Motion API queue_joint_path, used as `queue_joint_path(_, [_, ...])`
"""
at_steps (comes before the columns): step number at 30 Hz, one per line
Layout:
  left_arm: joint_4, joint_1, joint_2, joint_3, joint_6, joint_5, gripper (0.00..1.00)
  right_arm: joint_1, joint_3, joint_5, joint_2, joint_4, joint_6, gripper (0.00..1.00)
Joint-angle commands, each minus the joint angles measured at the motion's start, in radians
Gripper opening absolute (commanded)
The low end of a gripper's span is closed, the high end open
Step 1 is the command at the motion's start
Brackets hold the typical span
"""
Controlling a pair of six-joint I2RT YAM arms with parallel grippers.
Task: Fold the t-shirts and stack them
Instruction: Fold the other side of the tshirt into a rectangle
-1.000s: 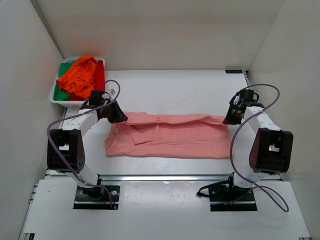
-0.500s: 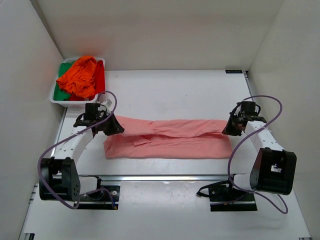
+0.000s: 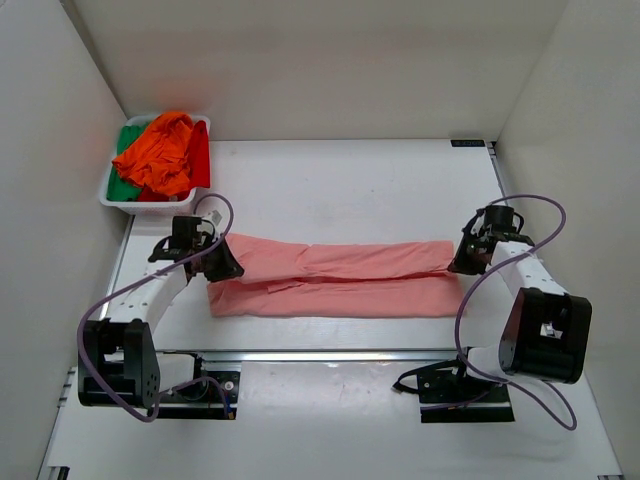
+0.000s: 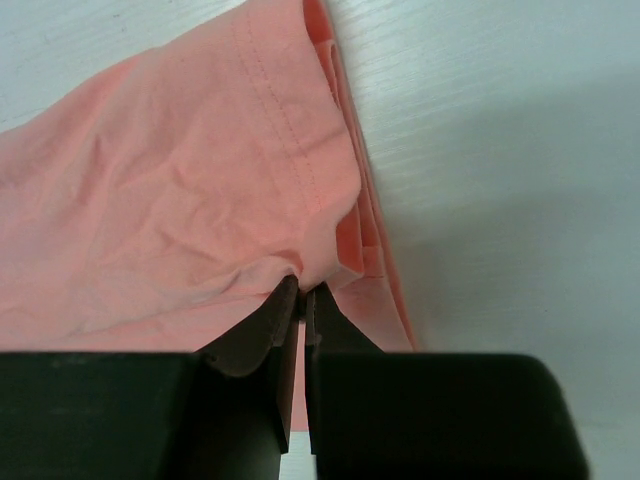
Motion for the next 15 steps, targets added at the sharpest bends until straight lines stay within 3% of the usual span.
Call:
queue_joint_path(1, [0.027,0.006,-0.006,-0.033,-0.007,-0.043,0.01,-0.005,-0.001,0.018,0.016,0.017,-0.015,0.00])
queue_joint_path(3, [0.054,0.016,-0.001,-0.052,-0.027,-0.062,0.23,0.001,0.011,0.039,0.019,-0.002,-0.018,0.09])
queue_joint_path(6, [0.071,0.035,0.004,-0.027,-0.076,-0.098,0.35,0.024,0.042,0.131,0.001,-0.058,0.002,0.35])
queue_joint_path(7, [0.073,0.029,-0.008,-0.007,-0.099,-0.109,0.37,0.029,0.065,0.159,-0.013,-0.078,0.010,0.37])
queue_joint_path(12, [0.197,-0.013,-0.174,-0.009,-0.231,-0.059,0.11,-0.009,0.119,0.150,-0.050,-0.080,0.010,0.40])
queue_joint_path(14, [0.205,-0.034,-0.228,-0.010,-0.262,-0.082,0.13,-0.006,0.140,0.138,-0.041,-0.072,0.002,0.40])
queue_joint_path(15, [0.194,-0.048,-0.248,-0.012,-0.262,-0.085,0.25,-0.005,0.151,0.130,-0.030,-0.077,-0.001,0.40])
